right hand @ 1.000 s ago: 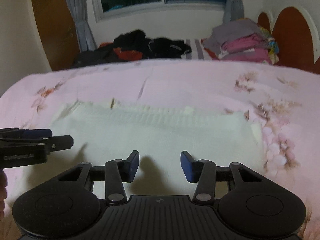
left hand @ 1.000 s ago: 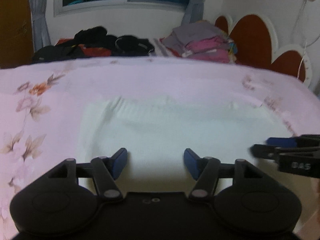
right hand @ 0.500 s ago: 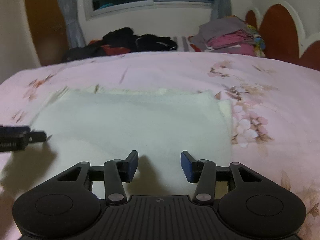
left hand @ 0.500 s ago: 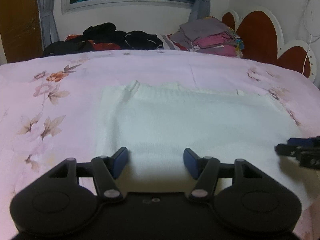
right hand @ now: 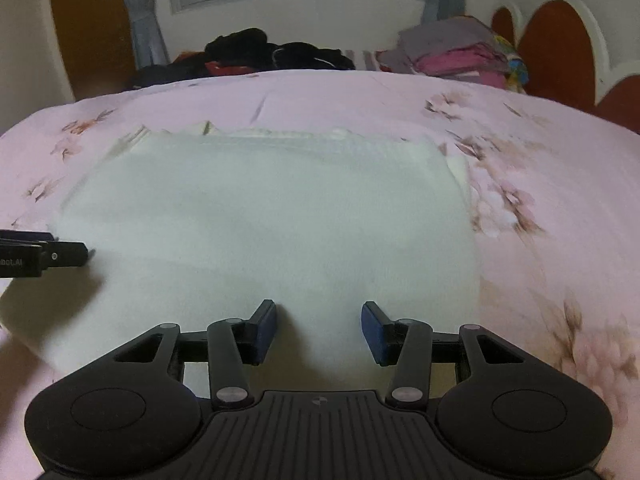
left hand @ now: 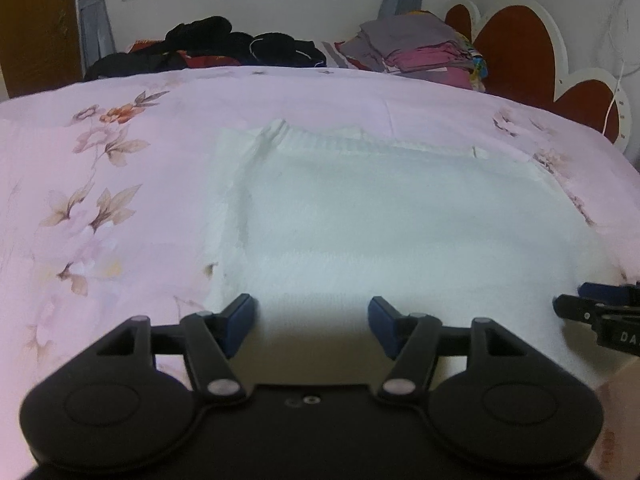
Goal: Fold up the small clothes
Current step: 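Smooth the folded sweater flat with both open grippers, then grasp the sweater side edge with the left gripper and lift it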
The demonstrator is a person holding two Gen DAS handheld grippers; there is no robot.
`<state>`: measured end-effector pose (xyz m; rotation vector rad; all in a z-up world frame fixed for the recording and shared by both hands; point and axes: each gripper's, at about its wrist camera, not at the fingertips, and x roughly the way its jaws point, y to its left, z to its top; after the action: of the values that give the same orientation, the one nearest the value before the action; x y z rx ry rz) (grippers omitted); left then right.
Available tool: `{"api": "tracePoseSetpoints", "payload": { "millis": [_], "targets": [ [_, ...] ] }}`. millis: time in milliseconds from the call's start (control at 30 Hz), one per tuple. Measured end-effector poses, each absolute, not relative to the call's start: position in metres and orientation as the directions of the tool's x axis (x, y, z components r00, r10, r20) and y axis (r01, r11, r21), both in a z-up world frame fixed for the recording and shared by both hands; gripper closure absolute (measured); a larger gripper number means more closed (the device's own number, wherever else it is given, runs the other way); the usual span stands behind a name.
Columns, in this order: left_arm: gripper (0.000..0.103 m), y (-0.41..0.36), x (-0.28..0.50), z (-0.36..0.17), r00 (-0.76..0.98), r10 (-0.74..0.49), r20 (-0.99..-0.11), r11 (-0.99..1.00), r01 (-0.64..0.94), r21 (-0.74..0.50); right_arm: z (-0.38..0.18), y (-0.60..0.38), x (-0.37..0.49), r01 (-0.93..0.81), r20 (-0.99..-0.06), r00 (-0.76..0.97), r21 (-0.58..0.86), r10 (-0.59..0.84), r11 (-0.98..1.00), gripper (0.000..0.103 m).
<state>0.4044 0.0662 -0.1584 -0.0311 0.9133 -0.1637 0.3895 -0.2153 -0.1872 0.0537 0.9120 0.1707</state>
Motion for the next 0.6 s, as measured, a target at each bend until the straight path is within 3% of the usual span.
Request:
{"api": "tracePoseSetpoints", "payload": {
  "millis": [100,267,600],
  "targets": [
    [0.031,0.069,0.397,-0.153,0.592,-0.167,-0.788,0.985,0.126,-0.114,-0.178,-0.213,0.382,-0.113,-0.774,0.612,0.121,0.165,0.986,0.056],
    [0.029,0.077,0.385,-0.147,0.57,-0.191,-0.799,0.982,0.122,-0.147,-0.185,-0.203,0.375,-0.111,-0.813,0.564,0.103,0.147,0.989,0.056],
    [0.027,0.091,0.352,-0.146,0.527,-0.24,-0.815,0.97,0.101,-0.22,-0.168,-0.198,0.356,-0.068,-0.795,0.588,0.136,0.15,0.988,0.056]
  ]
}}
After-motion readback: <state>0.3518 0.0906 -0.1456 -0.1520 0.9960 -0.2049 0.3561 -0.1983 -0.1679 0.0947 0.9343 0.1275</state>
